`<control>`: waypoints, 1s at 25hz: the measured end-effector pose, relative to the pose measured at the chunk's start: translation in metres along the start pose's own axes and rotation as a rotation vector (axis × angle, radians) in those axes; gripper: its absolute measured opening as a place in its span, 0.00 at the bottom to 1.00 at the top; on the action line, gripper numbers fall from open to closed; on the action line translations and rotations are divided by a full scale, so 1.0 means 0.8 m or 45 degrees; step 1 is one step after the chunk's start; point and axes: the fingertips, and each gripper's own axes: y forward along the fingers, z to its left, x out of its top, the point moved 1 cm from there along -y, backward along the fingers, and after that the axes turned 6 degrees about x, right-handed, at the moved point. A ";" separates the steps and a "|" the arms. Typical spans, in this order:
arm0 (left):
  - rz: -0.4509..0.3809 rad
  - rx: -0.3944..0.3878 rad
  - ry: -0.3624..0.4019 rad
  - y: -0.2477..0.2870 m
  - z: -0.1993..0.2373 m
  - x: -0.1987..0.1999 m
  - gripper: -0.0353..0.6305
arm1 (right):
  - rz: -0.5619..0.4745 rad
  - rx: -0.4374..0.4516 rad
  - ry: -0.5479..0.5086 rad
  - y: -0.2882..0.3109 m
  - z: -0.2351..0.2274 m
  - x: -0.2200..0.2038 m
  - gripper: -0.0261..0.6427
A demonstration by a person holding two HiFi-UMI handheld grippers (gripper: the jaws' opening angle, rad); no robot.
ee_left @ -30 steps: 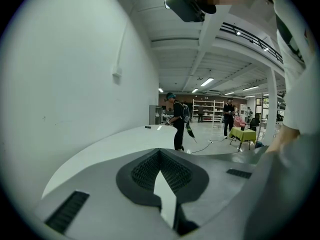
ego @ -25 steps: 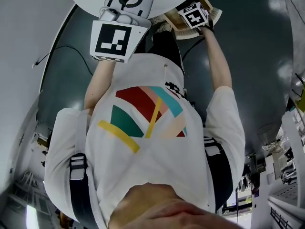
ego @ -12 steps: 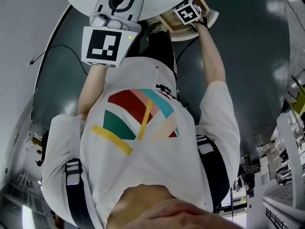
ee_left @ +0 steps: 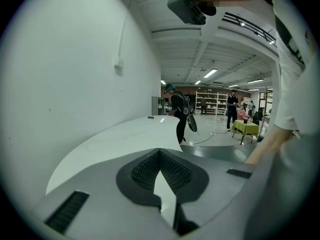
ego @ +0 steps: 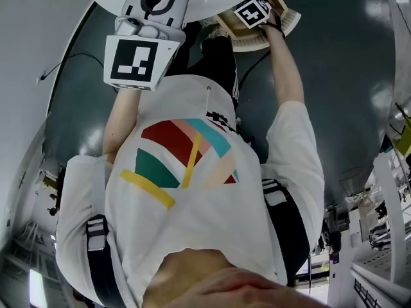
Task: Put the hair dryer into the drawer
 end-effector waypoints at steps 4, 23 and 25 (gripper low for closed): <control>-0.034 -0.003 0.002 -0.002 -0.003 -0.001 0.07 | 0.037 -0.007 0.016 0.009 -0.004 -0.009 0.37; -0.021 0.003 -0.009 -0.024 -0.004 -0.013 0.07 | 0.053 0.015 0.052 0.016 -0.002 -0.017 0.37; -0.022 0.004 -0.011 -0.025 -0.002 -0.014 0.07 | 0.059 0.034 0.083 0.016 0.000 -0.018 0.45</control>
